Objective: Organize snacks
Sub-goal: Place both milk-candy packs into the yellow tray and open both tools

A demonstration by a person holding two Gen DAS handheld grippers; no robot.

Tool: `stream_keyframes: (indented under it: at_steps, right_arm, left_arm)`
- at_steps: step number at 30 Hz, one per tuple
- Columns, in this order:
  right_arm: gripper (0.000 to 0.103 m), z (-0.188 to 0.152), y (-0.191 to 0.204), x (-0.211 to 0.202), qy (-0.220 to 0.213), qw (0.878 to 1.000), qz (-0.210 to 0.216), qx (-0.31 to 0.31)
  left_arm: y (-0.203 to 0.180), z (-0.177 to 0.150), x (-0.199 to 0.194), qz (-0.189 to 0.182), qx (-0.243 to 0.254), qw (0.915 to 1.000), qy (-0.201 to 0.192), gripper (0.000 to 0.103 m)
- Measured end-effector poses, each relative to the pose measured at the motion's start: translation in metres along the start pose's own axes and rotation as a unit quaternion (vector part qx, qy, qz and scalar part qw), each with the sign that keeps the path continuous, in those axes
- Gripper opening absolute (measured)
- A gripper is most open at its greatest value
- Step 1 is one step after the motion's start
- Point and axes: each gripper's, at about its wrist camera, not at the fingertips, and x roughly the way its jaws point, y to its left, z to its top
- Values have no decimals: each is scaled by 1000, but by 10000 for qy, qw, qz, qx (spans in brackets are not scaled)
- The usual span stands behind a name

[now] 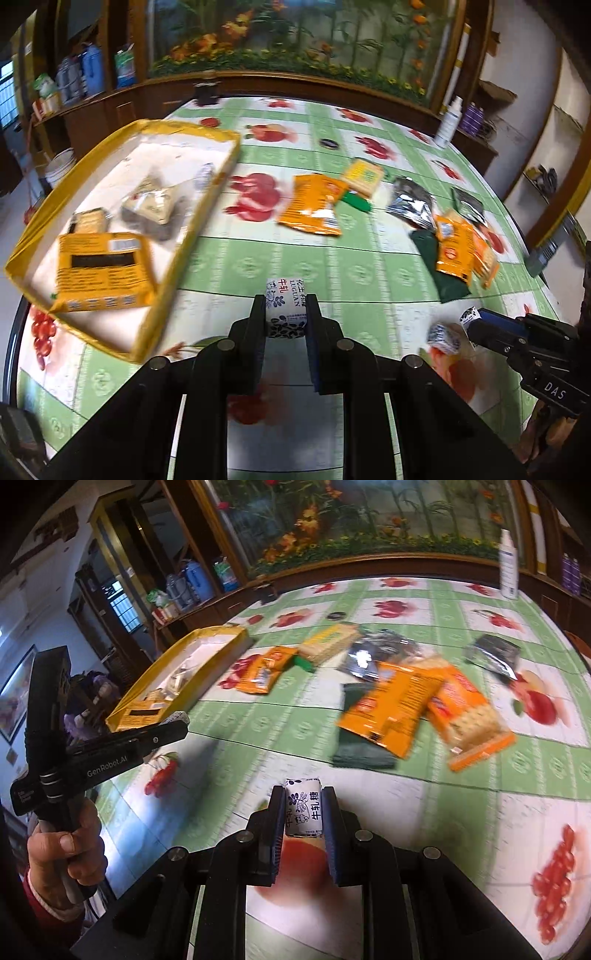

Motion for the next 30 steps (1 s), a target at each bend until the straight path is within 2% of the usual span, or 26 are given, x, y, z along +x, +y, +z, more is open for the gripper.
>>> stream_keyframes:
  at_steps: [13,21,30]
  right_arm:
    - [19,52,86,63,124,9946,786,-673]
    - [19,91,125,101,93,9895,1258,-711]
    - [19,128,154,148,155,9867,1487,-631]
  left_arm:
    - [75,9,-8,556,-622,9964,-163,17]
    - [125,23,-9,805,-1020,9912,-244,17]
    - [143,40,7,980,-1103,9887,-246,17]
